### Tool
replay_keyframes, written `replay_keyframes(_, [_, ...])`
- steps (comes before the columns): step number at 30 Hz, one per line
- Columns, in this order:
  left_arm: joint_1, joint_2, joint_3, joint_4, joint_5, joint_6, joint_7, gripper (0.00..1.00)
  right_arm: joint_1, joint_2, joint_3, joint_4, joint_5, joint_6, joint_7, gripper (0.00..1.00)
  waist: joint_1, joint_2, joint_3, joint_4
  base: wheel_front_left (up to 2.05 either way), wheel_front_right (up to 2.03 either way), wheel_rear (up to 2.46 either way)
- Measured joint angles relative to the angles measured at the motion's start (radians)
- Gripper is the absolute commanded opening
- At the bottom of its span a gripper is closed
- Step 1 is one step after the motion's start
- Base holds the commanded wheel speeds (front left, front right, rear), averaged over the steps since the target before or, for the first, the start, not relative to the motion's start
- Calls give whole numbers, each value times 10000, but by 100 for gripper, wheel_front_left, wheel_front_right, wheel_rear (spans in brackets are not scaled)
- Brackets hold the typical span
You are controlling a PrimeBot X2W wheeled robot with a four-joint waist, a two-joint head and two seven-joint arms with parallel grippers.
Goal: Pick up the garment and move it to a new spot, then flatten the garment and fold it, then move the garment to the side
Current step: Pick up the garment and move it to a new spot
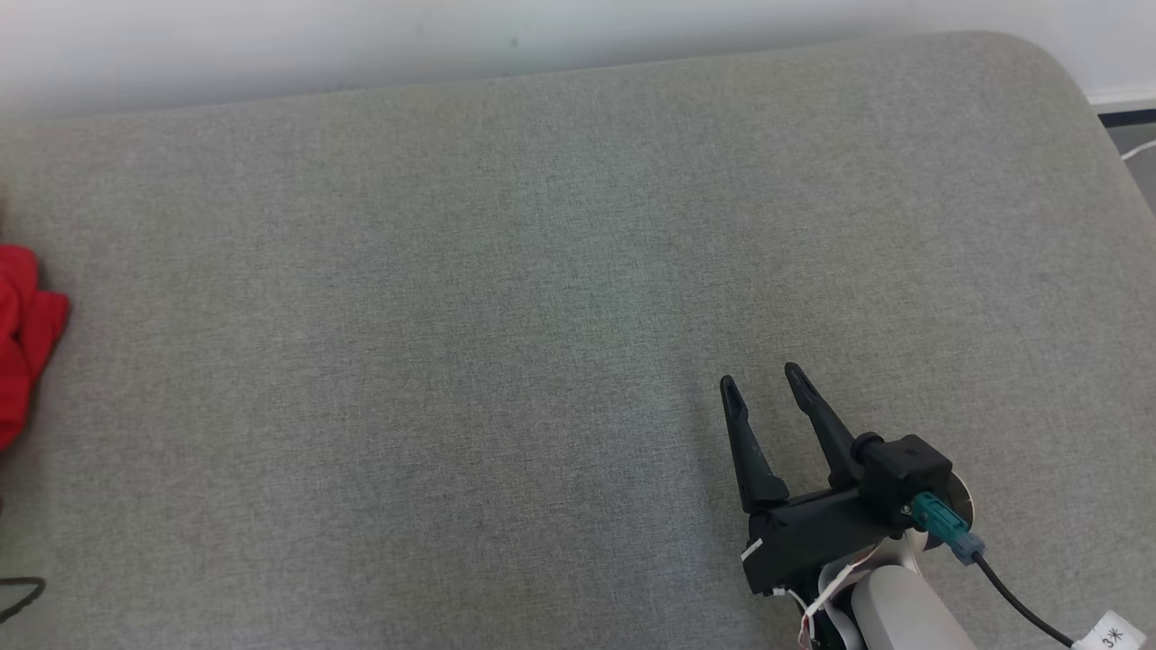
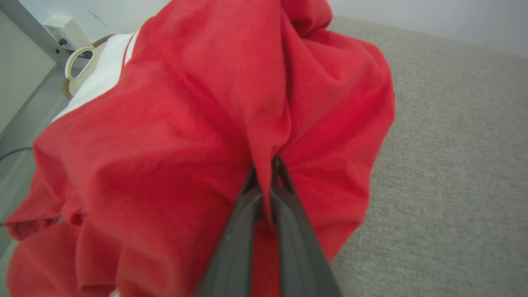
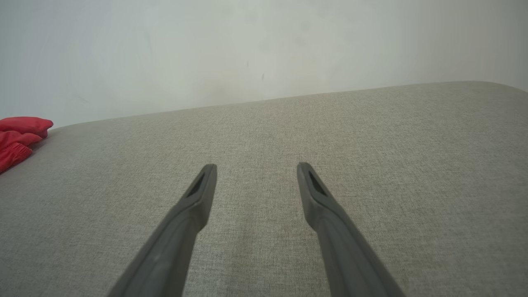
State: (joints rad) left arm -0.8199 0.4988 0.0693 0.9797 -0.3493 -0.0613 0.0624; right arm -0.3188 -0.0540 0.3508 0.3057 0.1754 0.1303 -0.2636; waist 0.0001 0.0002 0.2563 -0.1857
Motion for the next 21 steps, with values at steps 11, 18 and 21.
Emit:
replay_keyframes(11, [-449,224,-541,-125,355,-267,-1941,0,105,13,-188,-19,-102,0,-4,100,-2,-1,-345,375,0,0,0])
replay_keyframes(18, [-1147,121,-1076,-1453,472,-518,-2591,0,250,19,-288,10,-105,0,-4,100,-2,-2,-661,751,0,0,0])
replay_keyframes(21, [-1333,12,-1383,-2253,520,-577,-2661,0,278,21,-314,27,-105,0,-6,100,-2,-2,-803,868,0,0,0])
